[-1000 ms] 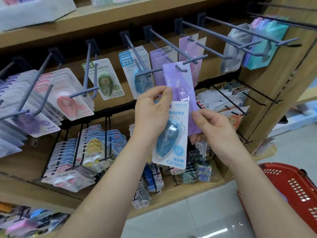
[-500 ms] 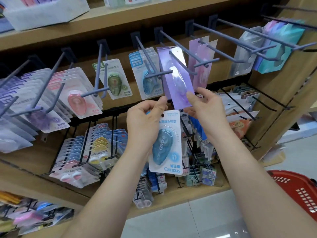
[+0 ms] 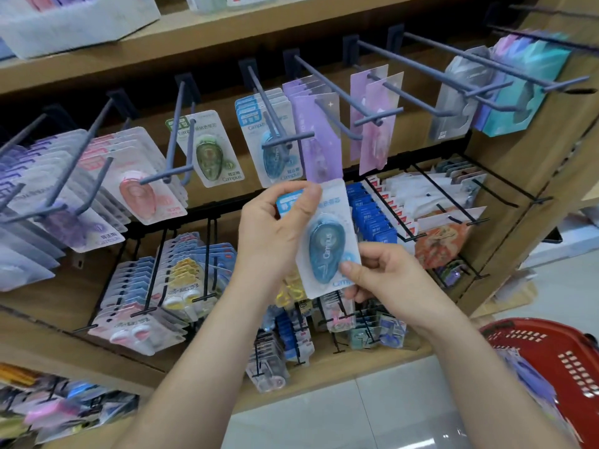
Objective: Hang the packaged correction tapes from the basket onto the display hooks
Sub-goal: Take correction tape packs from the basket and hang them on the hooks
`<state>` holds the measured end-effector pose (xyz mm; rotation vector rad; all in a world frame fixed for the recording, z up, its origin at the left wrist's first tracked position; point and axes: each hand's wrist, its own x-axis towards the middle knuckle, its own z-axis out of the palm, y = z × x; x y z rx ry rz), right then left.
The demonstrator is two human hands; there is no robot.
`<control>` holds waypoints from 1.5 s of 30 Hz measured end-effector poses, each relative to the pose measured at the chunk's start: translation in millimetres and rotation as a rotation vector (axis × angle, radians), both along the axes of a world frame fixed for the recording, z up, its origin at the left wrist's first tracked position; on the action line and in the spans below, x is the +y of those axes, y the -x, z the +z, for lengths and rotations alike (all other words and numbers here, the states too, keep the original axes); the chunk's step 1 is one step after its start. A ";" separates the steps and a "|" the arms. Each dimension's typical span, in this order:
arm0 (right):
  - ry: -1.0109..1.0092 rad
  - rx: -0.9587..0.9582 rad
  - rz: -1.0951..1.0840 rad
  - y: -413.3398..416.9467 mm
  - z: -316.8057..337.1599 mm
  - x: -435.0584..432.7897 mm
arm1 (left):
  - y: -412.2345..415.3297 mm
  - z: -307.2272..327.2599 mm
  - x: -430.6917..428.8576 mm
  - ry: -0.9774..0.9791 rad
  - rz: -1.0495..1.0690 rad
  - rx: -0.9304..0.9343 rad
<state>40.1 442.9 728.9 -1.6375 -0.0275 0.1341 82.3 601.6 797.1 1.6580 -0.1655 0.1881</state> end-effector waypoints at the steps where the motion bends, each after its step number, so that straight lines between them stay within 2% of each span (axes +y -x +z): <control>1: -0.011 -0.022 -0.027 -0.6 -0.3 -1.0 | 2.9 1.4 4.2 -0.014 -0.024 -0.011; 7: -0.143 -0.111 -0.154 -6.3 6.0 15.3 | 10.9 14.2 21.2 -0.180 0.062 -0.276; 11: -0.201 -0.110 -0.174 -15.1 15.4 31.3 | 4.5 27.4 18.9 -0.067 0.207 -0.375; 18: -0.327 -0.049 -0.180 -15.2 15.2 39.7 | -8.6 32.3 10.8 -0.071 0.186 -0.324; 24: -0.328 -0.003 -0.145 -9.8 21.9 37.8 | -23.1 28.0 14.7 0.203 0.138 -0.031; 29: -0.247 -0.011 -0.192 -9.3 25.1 33.8 | -13.2 17.9 22.1 0.018 0.056 -0.003; 32: -0.250 -0.025 -0.174 -11.5 25.9 34.4 | -12.1 13.3 27.4 -0.063 0.118 0.010; 36: -0.287 0.018 -0.133 -13.0 24.6 40.3 | -38.8 8.0 33.5 -0.203 0.270 -0.063; 39: -0.224 0.032 -0.180 -13.2 20.3 35.2 | -63.3 6.1 34.1 -0.328 0.368 -0.142; 45: -0.156 0.044 -0.282 -10.2 11.1 23.8 | -93.1 5.1 35.0 -0.435 0.355 -0.255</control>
